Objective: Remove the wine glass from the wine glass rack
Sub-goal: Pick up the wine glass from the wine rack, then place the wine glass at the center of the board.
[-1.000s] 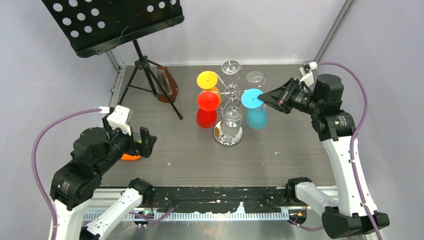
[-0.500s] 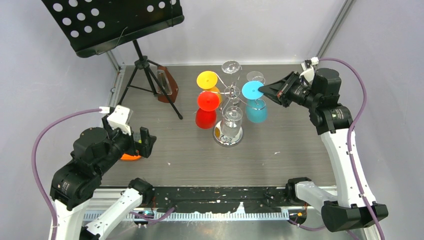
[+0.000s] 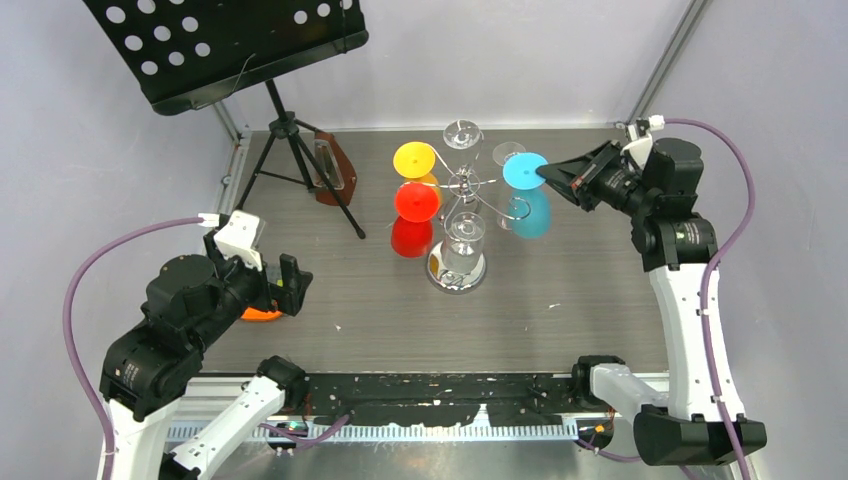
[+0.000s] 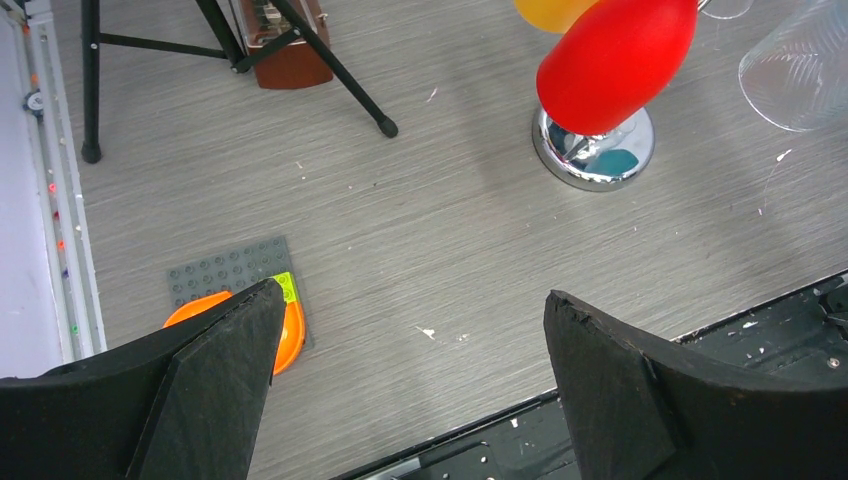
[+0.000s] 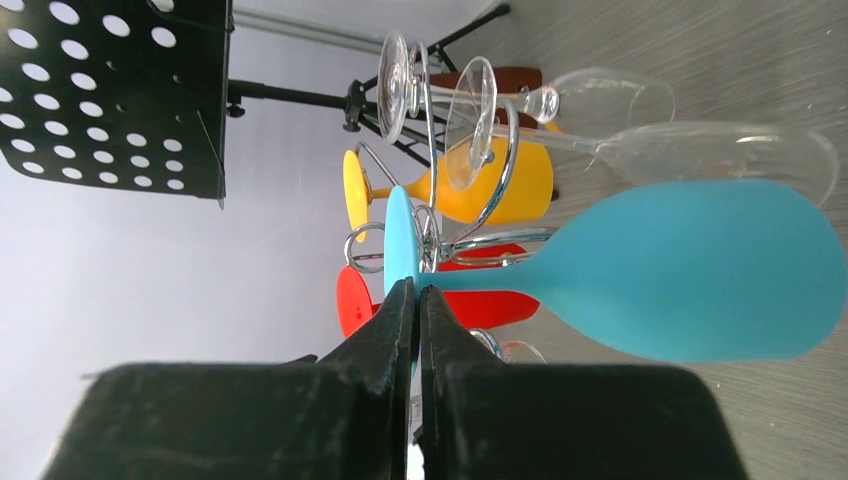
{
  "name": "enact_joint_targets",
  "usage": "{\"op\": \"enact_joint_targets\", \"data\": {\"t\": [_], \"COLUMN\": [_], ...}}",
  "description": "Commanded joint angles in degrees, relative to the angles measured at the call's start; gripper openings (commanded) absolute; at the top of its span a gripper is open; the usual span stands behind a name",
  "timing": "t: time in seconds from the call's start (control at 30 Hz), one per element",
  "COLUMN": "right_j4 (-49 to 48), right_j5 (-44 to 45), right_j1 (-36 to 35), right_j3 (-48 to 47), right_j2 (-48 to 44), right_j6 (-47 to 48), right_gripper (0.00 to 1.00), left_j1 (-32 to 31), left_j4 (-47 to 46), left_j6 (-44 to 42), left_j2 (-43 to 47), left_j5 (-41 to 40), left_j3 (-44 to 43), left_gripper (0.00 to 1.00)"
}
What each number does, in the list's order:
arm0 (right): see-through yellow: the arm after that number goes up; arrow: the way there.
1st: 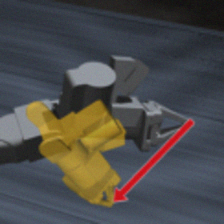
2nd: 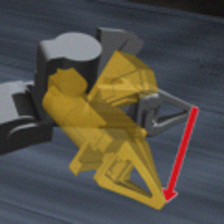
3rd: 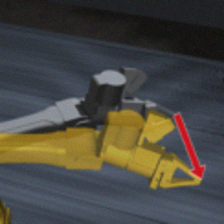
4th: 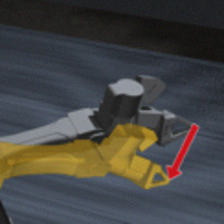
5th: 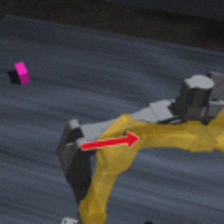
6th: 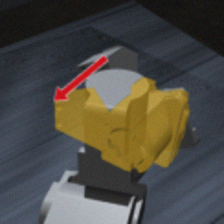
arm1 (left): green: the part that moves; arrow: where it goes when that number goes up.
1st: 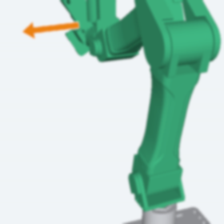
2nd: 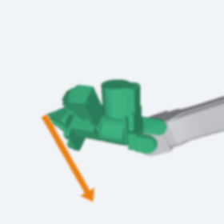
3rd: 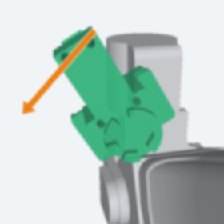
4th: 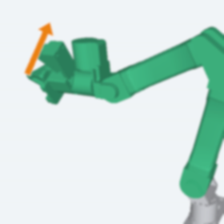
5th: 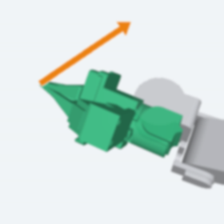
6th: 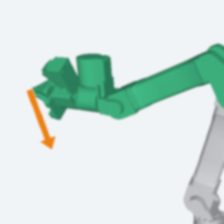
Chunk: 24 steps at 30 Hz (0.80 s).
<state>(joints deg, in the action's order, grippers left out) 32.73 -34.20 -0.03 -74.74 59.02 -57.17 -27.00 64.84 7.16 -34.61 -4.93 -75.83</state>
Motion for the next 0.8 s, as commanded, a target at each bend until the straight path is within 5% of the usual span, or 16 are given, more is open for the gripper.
{"op": "enact_joint_targets", "data": {"t": [0.0,0.4,0.77], "right_j4": [-2.36,1.07,12.71], "right_j5": [-1.93,-1.76,4.99], "right_j1": [2.53,4.15,4.1], "right_j3": [0.17,1.9,-10.4], "right_j2": [-3.27,-10.52,-11.31], "right_j6": [0.11,2.02,14.33], "right_gripper": [0.06,0.06,0.06], "left_j1": [0.16,0.12,0.15], "left_j4": [-0.74,-1.54,-2.13], "left_j6": [-0.48,-0.13,0.64], "left_j2": [-0.69,-2.07,-3.72], "left_j5": [-0.23,1.23,4.45], "left_j3": [-1.54,-2.37,-3.97], "left_gripper": [1.0,1.0,1.0]}}
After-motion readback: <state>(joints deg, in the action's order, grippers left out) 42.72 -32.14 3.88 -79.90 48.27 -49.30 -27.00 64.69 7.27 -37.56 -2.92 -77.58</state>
